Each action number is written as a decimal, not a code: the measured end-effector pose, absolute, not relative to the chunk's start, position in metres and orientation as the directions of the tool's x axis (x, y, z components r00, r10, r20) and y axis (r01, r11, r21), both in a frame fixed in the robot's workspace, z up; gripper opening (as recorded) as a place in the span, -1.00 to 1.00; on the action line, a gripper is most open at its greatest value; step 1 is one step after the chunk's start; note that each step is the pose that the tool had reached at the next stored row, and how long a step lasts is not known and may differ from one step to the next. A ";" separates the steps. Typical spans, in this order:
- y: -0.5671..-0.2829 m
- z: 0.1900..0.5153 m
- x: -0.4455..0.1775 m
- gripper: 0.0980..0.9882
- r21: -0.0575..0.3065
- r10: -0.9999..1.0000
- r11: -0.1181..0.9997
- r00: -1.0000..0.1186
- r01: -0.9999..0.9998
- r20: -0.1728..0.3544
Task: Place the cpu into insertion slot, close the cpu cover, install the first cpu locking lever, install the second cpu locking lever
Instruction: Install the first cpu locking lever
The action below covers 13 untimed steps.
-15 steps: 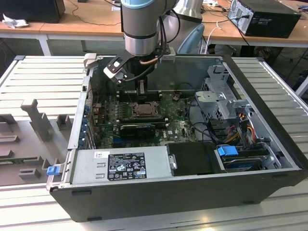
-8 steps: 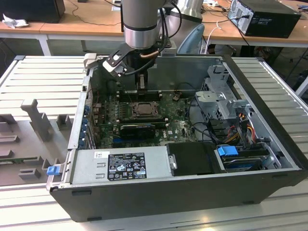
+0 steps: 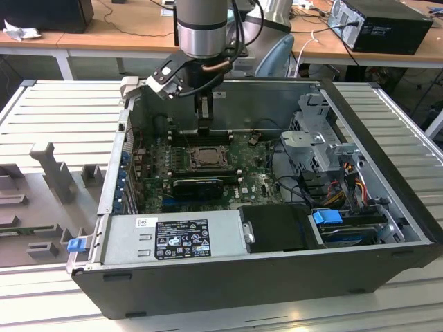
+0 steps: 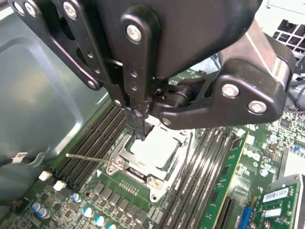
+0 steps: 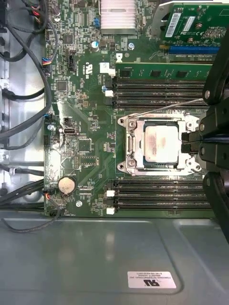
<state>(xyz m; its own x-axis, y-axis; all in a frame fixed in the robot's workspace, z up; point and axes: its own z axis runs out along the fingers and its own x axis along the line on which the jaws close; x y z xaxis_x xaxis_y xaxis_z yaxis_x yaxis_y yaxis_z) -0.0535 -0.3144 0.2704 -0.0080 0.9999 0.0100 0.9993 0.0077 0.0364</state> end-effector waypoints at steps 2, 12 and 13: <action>-0.314 0.271 -0.053 -0.98 0.036 0.999 0.044 -0.044 0.998 0.010; -0.314 0.270 -0.054 -0.98 0.036 0.976 0.216 -0.216 0.976 0.010; -0.314 0.270 -0.054 -0.98 0.036 0.972 0.234 -0.235 0.972 0.010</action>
<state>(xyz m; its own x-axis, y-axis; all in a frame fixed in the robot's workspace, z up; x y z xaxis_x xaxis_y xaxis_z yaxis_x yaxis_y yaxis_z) -0.0535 -0.3145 0.2701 -0.2345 0.9721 0.0097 0.9716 0.2340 0.0362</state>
